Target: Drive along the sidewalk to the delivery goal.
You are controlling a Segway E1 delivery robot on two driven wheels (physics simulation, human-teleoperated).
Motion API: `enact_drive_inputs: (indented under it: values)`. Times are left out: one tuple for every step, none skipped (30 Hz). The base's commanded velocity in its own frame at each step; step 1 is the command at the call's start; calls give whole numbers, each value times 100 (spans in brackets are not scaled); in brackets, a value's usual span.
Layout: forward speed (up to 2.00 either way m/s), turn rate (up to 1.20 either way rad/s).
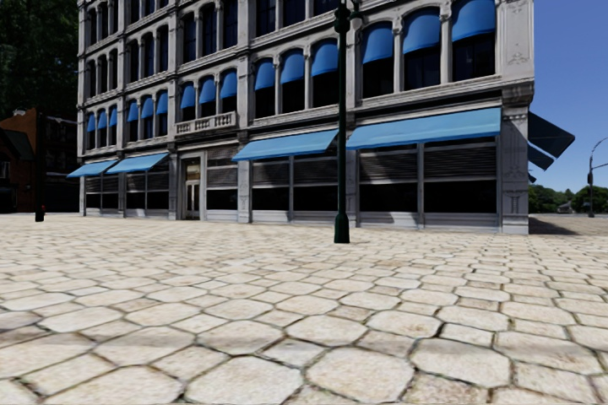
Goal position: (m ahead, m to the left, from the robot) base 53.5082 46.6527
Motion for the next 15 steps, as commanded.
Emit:
enact_drive_inputs:
  values:
    - [141,47]
    - [141,47]
    - [141,47]
    - [141,47]
    - [141,47]
    - [141,47]
    - [141,47]
    - [141,47]
    - [141,47]
    - [141,44]
    - [155,43]
    - [200,43]
    - [200,43]
    - [200,43]
    - [200,43]
